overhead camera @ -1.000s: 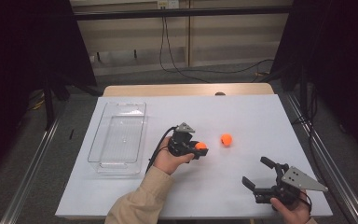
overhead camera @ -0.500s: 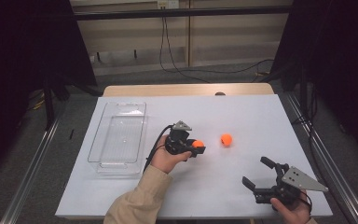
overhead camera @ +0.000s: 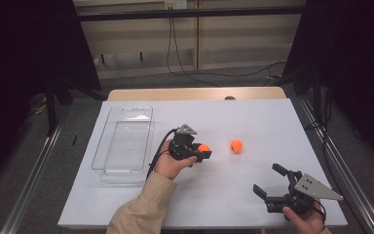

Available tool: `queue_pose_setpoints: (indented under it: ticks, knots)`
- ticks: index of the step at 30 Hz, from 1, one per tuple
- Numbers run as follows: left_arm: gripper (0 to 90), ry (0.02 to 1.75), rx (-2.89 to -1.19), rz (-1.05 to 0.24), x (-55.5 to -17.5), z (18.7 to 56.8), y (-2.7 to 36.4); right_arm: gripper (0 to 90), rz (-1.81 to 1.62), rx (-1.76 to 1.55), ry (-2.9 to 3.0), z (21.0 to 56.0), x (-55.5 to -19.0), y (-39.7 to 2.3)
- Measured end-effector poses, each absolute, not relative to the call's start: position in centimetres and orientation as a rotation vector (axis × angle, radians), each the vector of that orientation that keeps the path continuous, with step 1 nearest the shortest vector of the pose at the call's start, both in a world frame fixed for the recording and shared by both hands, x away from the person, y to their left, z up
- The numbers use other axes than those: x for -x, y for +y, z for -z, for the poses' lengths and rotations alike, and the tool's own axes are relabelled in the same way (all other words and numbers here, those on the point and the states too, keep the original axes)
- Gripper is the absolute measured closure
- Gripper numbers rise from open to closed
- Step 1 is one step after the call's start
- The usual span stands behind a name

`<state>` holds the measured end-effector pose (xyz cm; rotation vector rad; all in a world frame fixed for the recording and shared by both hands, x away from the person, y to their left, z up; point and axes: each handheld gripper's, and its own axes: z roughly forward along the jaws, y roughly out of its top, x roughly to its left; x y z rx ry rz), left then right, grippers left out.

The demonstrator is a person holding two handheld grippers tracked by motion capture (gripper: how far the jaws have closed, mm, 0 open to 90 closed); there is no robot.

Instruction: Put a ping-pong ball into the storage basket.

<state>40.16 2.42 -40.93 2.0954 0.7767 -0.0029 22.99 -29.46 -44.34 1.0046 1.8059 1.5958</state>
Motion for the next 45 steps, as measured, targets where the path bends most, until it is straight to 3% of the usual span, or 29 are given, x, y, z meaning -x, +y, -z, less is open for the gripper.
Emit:
queue_pose_setpoints:
  ticks: [45]
  knots:
    - [50.7,0.815,-2.079,-0.013,-40.7,39.5,4.5,1.2,-1.601,-1.011,1.798,44.4,-23.0,-29.5]
